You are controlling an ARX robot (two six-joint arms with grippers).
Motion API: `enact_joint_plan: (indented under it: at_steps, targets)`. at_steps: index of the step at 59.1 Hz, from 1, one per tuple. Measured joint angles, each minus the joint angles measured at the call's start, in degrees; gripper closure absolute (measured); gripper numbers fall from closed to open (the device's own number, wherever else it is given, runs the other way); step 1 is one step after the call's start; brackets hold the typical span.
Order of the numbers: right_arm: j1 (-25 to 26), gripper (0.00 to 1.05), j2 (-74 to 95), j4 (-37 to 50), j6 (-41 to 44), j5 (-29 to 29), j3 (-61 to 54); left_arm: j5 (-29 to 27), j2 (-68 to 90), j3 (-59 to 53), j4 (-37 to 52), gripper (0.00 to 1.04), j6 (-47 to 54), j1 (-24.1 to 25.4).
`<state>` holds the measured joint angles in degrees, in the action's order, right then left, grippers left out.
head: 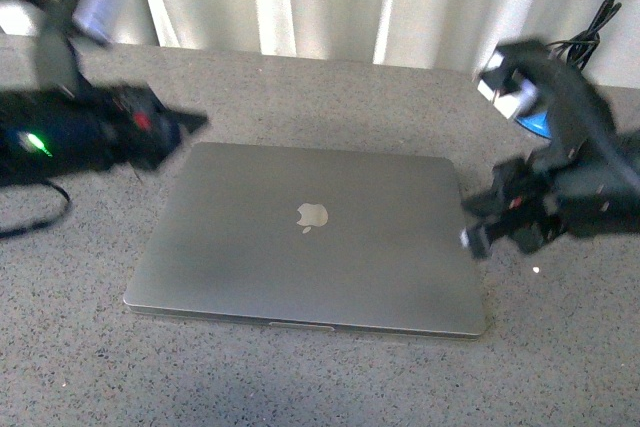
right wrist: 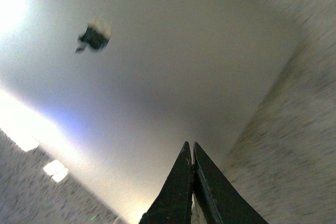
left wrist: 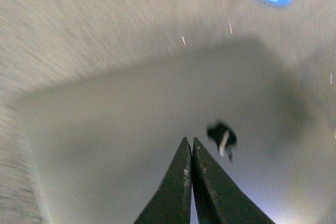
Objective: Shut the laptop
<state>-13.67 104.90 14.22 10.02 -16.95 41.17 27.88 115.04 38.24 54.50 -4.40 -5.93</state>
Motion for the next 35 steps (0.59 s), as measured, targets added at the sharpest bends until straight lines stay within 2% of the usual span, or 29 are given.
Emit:
enact_joint_plan:
  at_steps: [4, 9, 12, 13, 15, 16, 18, 20, 23, 35]
  targets:
    - [1.49, 1.04, -6.29, 2.27, 5.22, 4.28, 0.85, -7.41, -7.43, -3.45, 9.11, 1.01, -10.01, 5.01]
    - [2.97, 1.04, -12.66, 3.28, 9.44, 6.19, 1.20, -15.78, -16.81, -7.78, 10.67, 1.01, -17.55, 10.75]
    - [3.93, 1.04, -16.85, 3.76, 11.15, 6.43, 0.98, -21.33, -24.02, -11.13, 8.96, 1.01, -20.41, 14.91]
    - [4.26, 1.04, -18.21, 4.48, 11.93, 6.67, 0.68, -21.33, -24.02, -11.13, 8.96, 1.01, -20.61, 15.26]
    - [4.74, 1.04, -20.41, 5.62, 12.63, 6.97, -0.02, -26.73, -30.93, -13.51, 4.46, 1.01, -22.86, 18.45]
    - [5.07, 1.04, -22.03, 6.40, 12.98, 6.97, -0.68, -26.73, -31.61, -13.73, 4.04, 1.01, -23.04, 18.73]
    - [5.55, 1.04, -24.48, 7.52, 13.73, 7.08, -1.84, -30.12, -36.39, -15.10, 1.86, 1.01, -24.68, 20.65]
    - [6.12, 1.04, -27.17, 7.48, 14.03, 7.67, -3.06, -31.06, -38.29, -15.39, 1.62, 1.00, -25.38, 21.57]
    - [7.06, 0.98, -31.95, 5.51, 13.79, 7.87, -5.22, -31.28, -40.15, -15.39, 1.62, 0.92, -25.94, 22.08]
    - [7.82, 0.59, -35.63, 4.44, 13.31, 7.91, -6.86, -30.42, -40.09, -15.63, 1.29, 0.53, -26.82, 21.57]
